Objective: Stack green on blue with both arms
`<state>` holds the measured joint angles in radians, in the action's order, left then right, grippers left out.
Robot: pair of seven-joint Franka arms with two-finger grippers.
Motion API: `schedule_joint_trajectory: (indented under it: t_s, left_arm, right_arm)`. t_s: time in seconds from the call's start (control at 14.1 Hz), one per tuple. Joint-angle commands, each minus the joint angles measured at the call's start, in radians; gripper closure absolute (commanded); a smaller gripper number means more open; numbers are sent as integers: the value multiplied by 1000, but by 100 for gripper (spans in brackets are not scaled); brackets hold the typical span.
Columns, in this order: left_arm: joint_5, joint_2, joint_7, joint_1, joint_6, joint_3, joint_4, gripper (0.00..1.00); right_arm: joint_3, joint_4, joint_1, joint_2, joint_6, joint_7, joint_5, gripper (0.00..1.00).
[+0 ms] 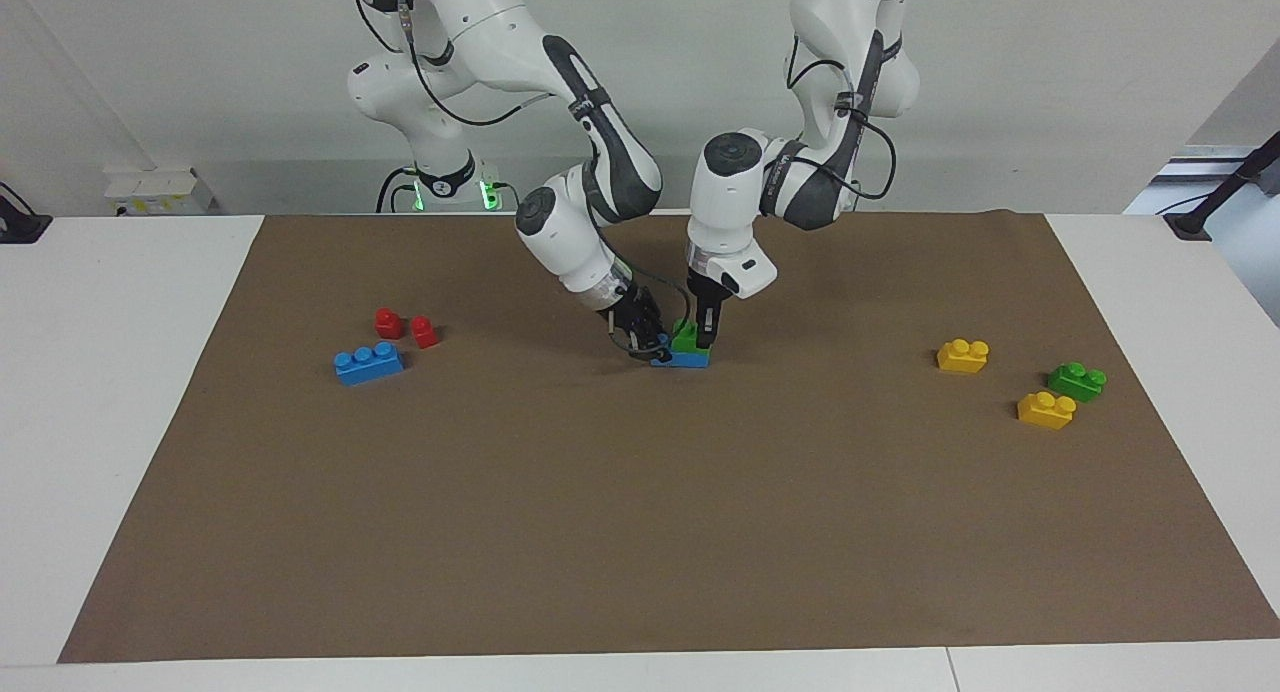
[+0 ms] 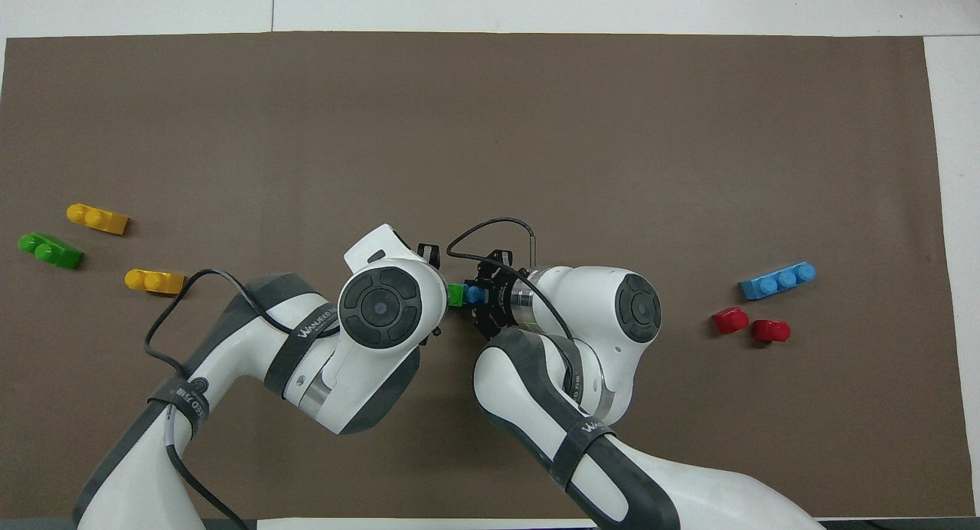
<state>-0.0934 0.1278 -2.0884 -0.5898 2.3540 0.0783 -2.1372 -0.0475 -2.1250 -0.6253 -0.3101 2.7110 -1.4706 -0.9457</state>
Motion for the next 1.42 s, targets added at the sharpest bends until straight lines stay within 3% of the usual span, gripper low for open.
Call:
schedule_joint_trajectory:
  t_s: [0.0,0.07,0.14,0.21,0.28,0.5,0.78,0.92,1.07,1.35]
  left_arm:
    - [-51,38,-29,-13,15,-15,-9,100]
    - [-51,24,-25,-7,1,-17,0,1]
    - [-51,6,-13,7,-21,-20,3,0]
    - [-51,-19,22,31,-39,-20,8,0]
    - [-51,-42,63,60,-65,-18,14,0]
    - [-49,-98,129,137,-117,-17,34,0]
    - [-48,-105,229,235,-173,-20,91,0]
    - [-46,-106,292,298,-176,-20,103,0]
    - [-46,-105,367,346,-188,-21,115,0]
    - [-46,-100,663,432,-233,-25,141,0]
  right_arm:
    - [1,-18,-1,-1,18,39,-30,100]
    - [1,-16,2,-1,13,39,-30,90]
    - [1,-15,4,-1,13,36,-30,41]
    - [1,-12,9,-1,7,32,-30,10]
    - [1,-9,15,0,-2,32,-30,0]
    - [6,-3,33,14,-36,33,-30,0]
    - [12,22,231,74,-267,55,16,0]
    - [12,49,367,98,-411,58,109,0]
    - [12,123,473,120,-592,61,285,0]
    - [11,307,596,132,-871,207,514,0]
